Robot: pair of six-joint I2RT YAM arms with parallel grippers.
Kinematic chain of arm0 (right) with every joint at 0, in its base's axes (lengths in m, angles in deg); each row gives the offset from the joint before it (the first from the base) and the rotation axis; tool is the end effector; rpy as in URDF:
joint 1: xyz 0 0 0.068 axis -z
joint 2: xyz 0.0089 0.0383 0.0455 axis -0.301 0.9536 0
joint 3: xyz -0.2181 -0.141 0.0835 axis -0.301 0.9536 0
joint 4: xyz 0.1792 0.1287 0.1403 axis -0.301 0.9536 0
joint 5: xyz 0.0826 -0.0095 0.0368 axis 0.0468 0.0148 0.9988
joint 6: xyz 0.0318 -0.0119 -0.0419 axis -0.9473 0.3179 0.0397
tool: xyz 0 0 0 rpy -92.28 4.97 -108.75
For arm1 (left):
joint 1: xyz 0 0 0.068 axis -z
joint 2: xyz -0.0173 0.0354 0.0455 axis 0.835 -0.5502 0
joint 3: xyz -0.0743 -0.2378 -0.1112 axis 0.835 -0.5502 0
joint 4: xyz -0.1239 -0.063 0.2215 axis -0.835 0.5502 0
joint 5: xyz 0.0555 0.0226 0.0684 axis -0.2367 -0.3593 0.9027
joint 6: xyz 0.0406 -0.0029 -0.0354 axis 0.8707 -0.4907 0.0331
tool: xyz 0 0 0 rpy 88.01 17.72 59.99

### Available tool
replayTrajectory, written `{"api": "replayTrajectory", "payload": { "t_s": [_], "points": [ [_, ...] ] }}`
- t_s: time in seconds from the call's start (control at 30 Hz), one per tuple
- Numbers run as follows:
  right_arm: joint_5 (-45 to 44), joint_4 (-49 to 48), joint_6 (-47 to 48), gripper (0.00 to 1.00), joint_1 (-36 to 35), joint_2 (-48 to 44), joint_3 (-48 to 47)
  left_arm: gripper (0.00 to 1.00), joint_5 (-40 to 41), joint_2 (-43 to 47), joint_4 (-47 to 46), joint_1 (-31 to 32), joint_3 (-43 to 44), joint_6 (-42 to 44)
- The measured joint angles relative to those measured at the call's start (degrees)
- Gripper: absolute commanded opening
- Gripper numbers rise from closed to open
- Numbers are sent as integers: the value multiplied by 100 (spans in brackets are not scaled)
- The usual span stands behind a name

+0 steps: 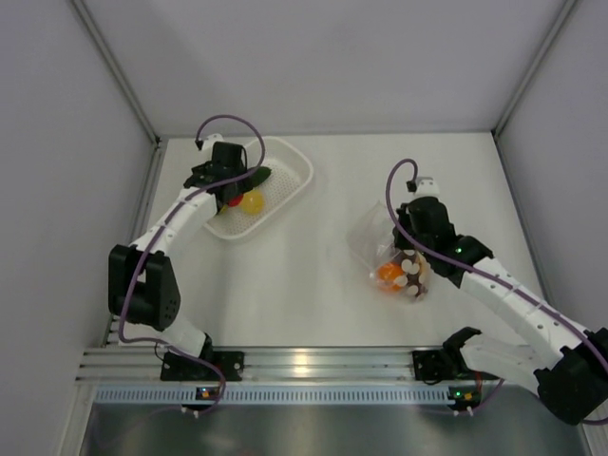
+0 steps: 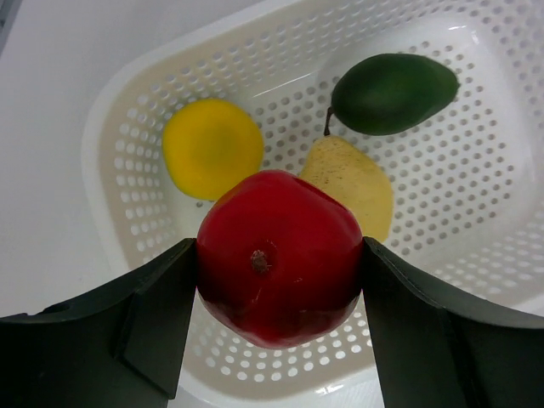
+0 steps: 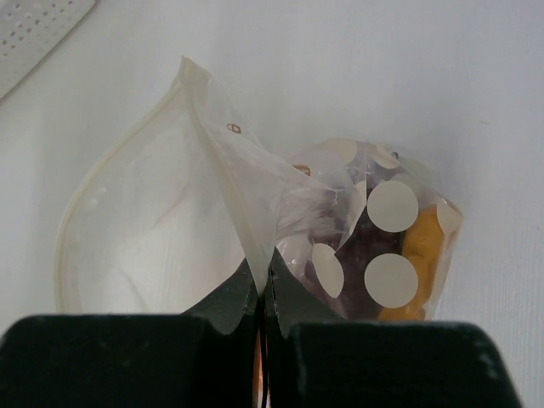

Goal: Open the zip-top bag and remove the fake food

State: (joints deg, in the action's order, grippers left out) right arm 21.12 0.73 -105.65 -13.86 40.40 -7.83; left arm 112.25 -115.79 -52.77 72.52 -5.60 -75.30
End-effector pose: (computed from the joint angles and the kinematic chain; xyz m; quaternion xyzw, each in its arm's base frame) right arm 0.1953 0.1083 0.2809 -0.0115 0.8858 0.0995 0.4531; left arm 0.3442 -0.0814 0.2928 -0.1886 0.8774 0.0498 0.4382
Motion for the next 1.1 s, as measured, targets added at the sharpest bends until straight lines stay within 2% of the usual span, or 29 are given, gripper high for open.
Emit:
{"api": "replayTrajectory", "payload": {
  "t_s": [0.13, 0.17, 0.23, 0.27, 0.33, 0.37, 0.47, 0.5, 0.53, 0.87, 0.97, 1.1],
  "points": [
    [17, 0, 2, 0, 0, -59, 0, 26, -168, -310, 68, -184, -35, -15],
    [22, 0, 0, 0, 0, -61, 0, 39, -240, -387, 76, -199, -37, -15],
    [26, 2, 0, 0, 0, -59, 0, 50, -374, -481, 90, -205, -66, -15],
    [35, 0, 0, 0, 0, -59, 0, 61, -446, -505, 94, -205, -90, -15],
    [70, 0, 0, 0, -2, -59, 0, 70, -557, -514, 98, -201, -175, -24],
    [87, 0, 0, 0, 0, -59, 0, 77, -605, -514, 105, -201, -208, -33],
    [127, 2, 2, 0, 0, -59, 0, 86, -706, -507, 142, -201, -315, -35],
    [133, 2, 2, 0, 0, -57, 0, 94, -737, -496, 170, -201, -334, -35],
    [155, 2, 2, 0, 0, -55, -2, 99, -778, -470, 192, -201, -358, -20],
    [310, 52, -2, 0, -2, -44, -214, 99, -1196, 627, 232, -48, -389, -33],
    [356, 48, -7, 0, -2, -44, -223, 99, -1303, 916, 234, 380, -361, -9],
    [435, 50, -37, 0, -2, -44, -223, 98, -1486, 970, 219, 1403, -160, 4]
  ]
}}
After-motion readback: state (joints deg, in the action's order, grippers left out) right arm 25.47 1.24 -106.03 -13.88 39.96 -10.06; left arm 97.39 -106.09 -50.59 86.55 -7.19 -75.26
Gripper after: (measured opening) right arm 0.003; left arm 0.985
